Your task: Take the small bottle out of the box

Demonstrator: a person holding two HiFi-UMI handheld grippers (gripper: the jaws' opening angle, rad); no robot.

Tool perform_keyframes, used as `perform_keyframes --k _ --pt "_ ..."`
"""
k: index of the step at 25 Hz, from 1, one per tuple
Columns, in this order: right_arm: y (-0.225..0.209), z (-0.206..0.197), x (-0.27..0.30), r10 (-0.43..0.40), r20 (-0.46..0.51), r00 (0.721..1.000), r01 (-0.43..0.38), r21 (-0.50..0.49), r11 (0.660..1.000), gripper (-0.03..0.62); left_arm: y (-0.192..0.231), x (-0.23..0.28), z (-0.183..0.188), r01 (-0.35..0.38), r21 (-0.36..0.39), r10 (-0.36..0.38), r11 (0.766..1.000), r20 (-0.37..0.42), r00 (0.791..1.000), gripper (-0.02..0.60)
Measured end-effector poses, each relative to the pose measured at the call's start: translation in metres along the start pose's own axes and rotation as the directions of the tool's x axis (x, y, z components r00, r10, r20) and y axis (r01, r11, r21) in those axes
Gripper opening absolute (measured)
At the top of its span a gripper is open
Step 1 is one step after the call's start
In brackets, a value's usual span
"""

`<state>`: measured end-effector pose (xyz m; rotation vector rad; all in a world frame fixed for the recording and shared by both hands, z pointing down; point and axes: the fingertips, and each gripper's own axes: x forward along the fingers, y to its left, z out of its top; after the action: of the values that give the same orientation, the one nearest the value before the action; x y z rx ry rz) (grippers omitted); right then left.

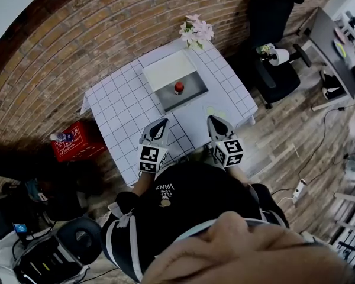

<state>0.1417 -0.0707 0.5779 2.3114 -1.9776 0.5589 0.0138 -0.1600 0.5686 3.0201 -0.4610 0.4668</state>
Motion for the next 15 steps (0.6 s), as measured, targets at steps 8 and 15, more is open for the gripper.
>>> perform_keyframes --k 8,15 --pt "-0.010 0.011 0.045 0.149 -0.031 0.988 -0.151 -0.060 0.987 0.003 0.012 0.009 -0.001 -0.125 -0.057 0.124 0.991 -0.017 0.992 0.011" --pt "-0.013 0.022 0.090 0.271 -0.094 0.958 -0.280 -0.110 0.954 0.005 0.023 0.016 0.003 -0.228 -0.108 0.228 0.968 -0.016 0.974 0.011"
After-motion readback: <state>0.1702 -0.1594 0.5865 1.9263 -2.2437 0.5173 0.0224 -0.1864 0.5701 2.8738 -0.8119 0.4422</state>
